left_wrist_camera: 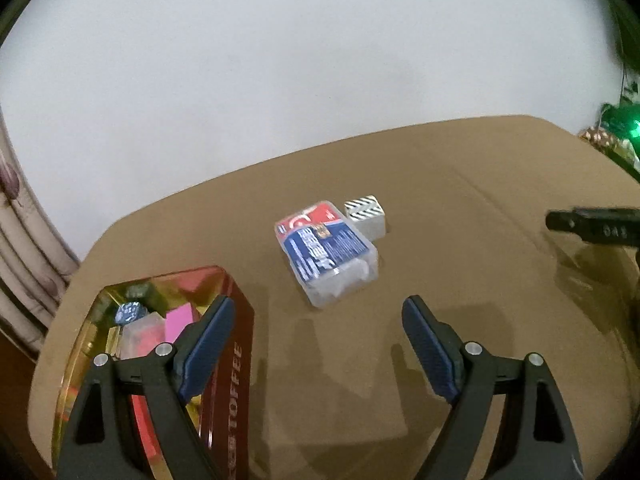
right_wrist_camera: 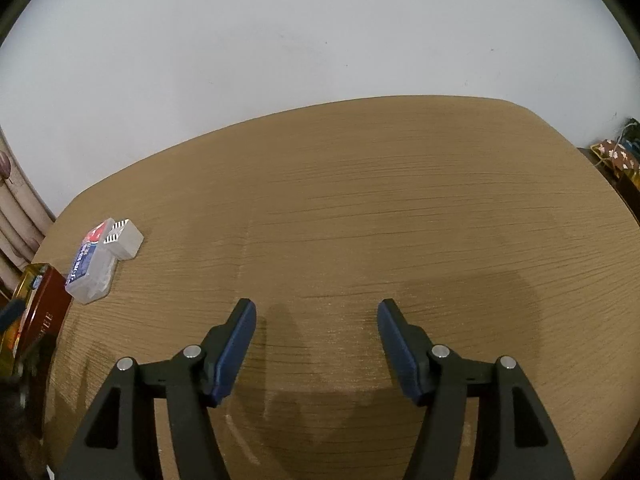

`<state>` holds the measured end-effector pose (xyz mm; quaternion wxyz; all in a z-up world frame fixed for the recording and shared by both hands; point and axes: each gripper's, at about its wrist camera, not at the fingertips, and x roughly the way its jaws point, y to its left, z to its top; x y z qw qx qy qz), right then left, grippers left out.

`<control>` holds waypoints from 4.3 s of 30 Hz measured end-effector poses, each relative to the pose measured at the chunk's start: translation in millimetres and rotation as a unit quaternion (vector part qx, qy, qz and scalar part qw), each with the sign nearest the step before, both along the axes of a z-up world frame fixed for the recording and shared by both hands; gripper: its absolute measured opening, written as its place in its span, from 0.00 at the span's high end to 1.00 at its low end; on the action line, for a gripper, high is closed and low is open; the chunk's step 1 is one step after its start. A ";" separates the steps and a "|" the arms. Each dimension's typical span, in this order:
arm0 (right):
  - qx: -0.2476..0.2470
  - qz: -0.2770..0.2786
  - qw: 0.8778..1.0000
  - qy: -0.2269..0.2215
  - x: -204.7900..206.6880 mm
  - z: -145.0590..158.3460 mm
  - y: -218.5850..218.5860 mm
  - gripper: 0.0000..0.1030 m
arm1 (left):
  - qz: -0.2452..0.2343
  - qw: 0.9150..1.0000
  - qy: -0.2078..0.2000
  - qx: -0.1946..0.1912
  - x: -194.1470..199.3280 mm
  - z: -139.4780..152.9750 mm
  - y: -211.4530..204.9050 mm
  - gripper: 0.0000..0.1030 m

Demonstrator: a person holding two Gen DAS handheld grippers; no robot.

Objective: Organize rigid objects
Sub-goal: 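Move the left gripper to the clear floss box and grasp it, then carry the floss box into the tin and open the left gripper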

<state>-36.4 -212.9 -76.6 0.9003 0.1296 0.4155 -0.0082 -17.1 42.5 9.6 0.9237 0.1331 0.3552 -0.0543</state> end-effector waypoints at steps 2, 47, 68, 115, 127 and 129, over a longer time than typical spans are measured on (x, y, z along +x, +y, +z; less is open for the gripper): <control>0.002 -0.001 1.000 -0.001 -1.5 1.1 -3.5 0.37 | 0.002 1.000 -0.008 -0.007 7.5 4.3 7.5 0.19; 0.075 -0.018 0.995 -0.055 -42.4 31.6 -56.4 0.37 | 0.067 0.970 0.231 -0.028 179.4 -33.2 -7.4 0.44; 0.070 -0.026 0.997 -0.031 -25.3 31.6 -52.4 0.37 | -0.009 0.981 0.193 -0.019 87.8 10.9 -39.9 0.44; 0.090 -0.019 0.995 -0.047 -31.0 23.7 -56.5 0.37 | 0.576 0.742 0.283 -0.194 19.4 -10.4 247.2 0.39; 0.087 -0.019 0.995 -0.039 -26.1 23.4 -52.3 0.37 | 0.487 0.806 0.282 -0.184 14.6 9.6 225.0 0.38; 0.084 -0.018 0.996 -0.034 -23.9 23.0 -50.2 0.37 | 0.469 0.820 0.275 -0.179 12.8 19.8 227.5 0.38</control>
